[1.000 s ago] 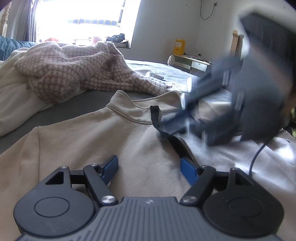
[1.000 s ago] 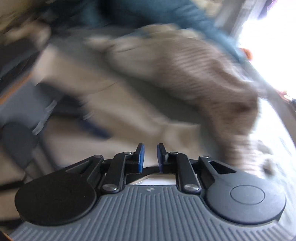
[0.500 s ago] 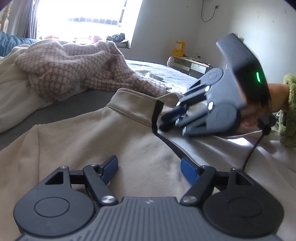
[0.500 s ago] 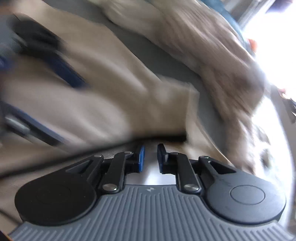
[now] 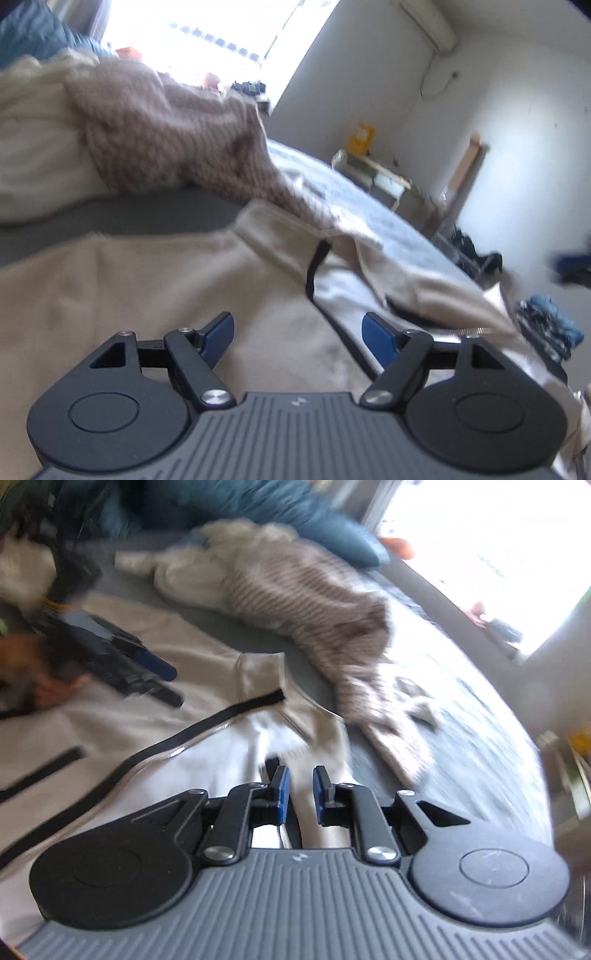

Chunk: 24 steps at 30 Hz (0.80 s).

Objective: Fold clothes

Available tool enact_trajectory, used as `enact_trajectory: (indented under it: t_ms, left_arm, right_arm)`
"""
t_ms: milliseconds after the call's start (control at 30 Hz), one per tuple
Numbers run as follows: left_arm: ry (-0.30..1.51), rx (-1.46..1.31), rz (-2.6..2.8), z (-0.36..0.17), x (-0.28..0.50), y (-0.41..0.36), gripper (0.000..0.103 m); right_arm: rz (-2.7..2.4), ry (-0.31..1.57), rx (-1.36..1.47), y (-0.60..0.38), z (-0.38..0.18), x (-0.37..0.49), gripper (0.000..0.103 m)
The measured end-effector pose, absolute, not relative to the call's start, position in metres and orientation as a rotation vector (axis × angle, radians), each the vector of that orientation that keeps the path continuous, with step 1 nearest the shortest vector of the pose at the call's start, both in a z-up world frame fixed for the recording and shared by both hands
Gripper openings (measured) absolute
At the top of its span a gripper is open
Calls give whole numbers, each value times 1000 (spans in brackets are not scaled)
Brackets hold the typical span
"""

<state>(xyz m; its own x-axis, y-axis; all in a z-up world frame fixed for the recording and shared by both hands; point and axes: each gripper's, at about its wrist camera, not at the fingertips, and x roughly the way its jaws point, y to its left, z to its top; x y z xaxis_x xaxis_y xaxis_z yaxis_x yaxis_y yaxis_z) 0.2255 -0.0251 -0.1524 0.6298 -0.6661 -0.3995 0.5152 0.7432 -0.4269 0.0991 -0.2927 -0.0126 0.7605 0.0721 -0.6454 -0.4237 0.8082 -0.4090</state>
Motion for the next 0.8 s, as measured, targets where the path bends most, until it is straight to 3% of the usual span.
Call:
enact_trajectory:
  t_ms: [133, 267, 400, 533, 667, 800]
  left_arm:
    - [562, -324, -687, -109, 203, -10, 77]
    - [638, -247, -639, -73, 149, -1, 78]
    - [670, -197, -587, -85, 53, 24, 79]
    - [769, -221, -495, -121, -20, 56, 77]
    - [704, -221, -427, -117, -70, 83, 78]
    - [729, -280, -406, -127, -95, 97, 79]
  right_arm:
    - [255, 635, -444, -298, 2, 26, 14]
    - [355, 629, -343, -269, -32, 21, 14]
    - [432, 641, -198, -232, -93, 64, 13]
    - [408, 800, -103, -233, -158, 99, 13]
    - [362, 761, -18, -261, -117, 67, 17]
    - [437, 683, -28, -270, -79, -18, 18]
